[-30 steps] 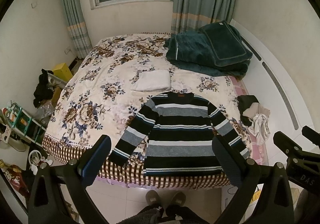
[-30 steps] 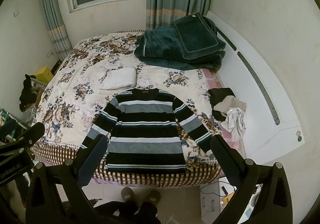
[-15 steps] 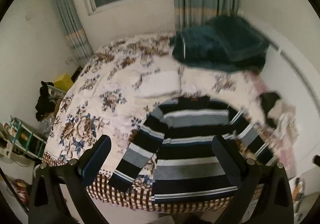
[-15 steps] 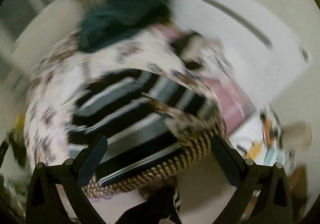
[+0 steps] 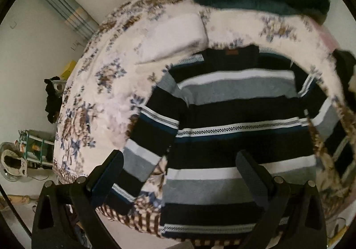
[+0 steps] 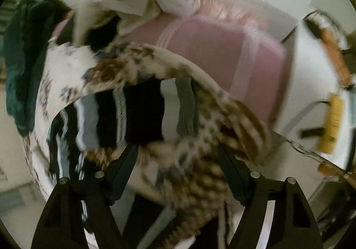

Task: Fold small clothes
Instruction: 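Lower both grippers to the sweater and grasp its hem edge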

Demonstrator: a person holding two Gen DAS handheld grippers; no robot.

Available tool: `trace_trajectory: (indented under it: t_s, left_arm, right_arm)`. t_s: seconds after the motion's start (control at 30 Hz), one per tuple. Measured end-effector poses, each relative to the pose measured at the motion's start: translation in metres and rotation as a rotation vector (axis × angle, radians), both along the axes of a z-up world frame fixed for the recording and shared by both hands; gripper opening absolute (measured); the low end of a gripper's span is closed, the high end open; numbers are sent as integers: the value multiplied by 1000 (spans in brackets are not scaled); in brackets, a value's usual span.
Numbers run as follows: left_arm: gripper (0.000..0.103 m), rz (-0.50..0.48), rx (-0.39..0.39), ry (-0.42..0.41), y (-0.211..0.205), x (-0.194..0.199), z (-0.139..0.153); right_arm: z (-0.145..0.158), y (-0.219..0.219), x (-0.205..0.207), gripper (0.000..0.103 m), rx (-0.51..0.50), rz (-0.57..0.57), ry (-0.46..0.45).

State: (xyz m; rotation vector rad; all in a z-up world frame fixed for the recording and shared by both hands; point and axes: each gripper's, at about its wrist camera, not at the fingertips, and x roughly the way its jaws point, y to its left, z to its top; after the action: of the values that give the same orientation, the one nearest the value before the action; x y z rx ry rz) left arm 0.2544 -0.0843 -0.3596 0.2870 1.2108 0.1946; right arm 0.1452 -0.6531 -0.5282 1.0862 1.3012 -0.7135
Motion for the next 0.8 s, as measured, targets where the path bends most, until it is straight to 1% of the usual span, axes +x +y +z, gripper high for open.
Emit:
trace_trajectory:
  t_s: [0.03, 0.1, 0.13, 0.2, 0.27, 0.3, 0.33, 0.37, 0.4, 0.43, 0.47, 0.53, 0.6, 0.67, 0.73, 0.8]
  left_arm:
    - [103, 0, -1, 13, -3, 7, -16]
    - [103, 3, 3, 39, -8, 16, -39]
    - [103, 6, -3, 56, -12, 22, -53]
    - [103, 7, -19, 72, -17, 29, -73]
    - [103, -4, -29, 87, -24, 34, -95]
    - [103, -9, -31, 95, -28, 37, -102]
    - [103, -15, -36, 101, -31, 39, -110]
    - [103, -24, -47, 106, -33, 41, -116]
    - [103, -34, -60, 106, -36, 42, -120]
    - [103, -44, -65, 107, -39, 43, -123]
    - [103, -58, -71, 107, -43, 43, -126]
    - [103, -72, -85, 100, -46, 45, -126]
    - [103, -83, -108, 86, -49, 46, -125]
    - [103, -85, -128, 82, -50, 49, -126]
    - [103, -78, -145, 79, -50, 53, -127]
    - [103, -64, -155, 79, -48, 57, -130]
  right_arm:
    - [-16, -1, 5, 77, -2, -14, 28]
    - [-59, -9, 14, 77, 8, -47, 90]
    - [-69, -10, 16, 77, 24, -61, 76]
    - [-92, -10, 26, 77, 62, -68, 40]
    - [-97, -5, 37, 77, 20, -50, 26]
    - [-96, 0, 43, 64, -9, -26, 17]
    - [-93, 4, 49, 31, -25, 9, 26]
    - [-87, 7, 55, 10, -21, 51, 3]
    - [-78, 9, 57, 8, -37, 63, -18]
    - [-62, 8, 60, 8, -87, 81, -35]
    - [-50, 6, 62, 8, -115, 93, -53]
    - [-25, -5, 63, 7, -174, 94, -88]
    - [-2, -18, 74, 7, -236, 101, -115]
    - [14, -34, 92, 7, -285, 113, -119]
    - [24, -56, 109, 7, -309, 134, -119]
    - [36, -65, 128, 8, -330, 161, -123]
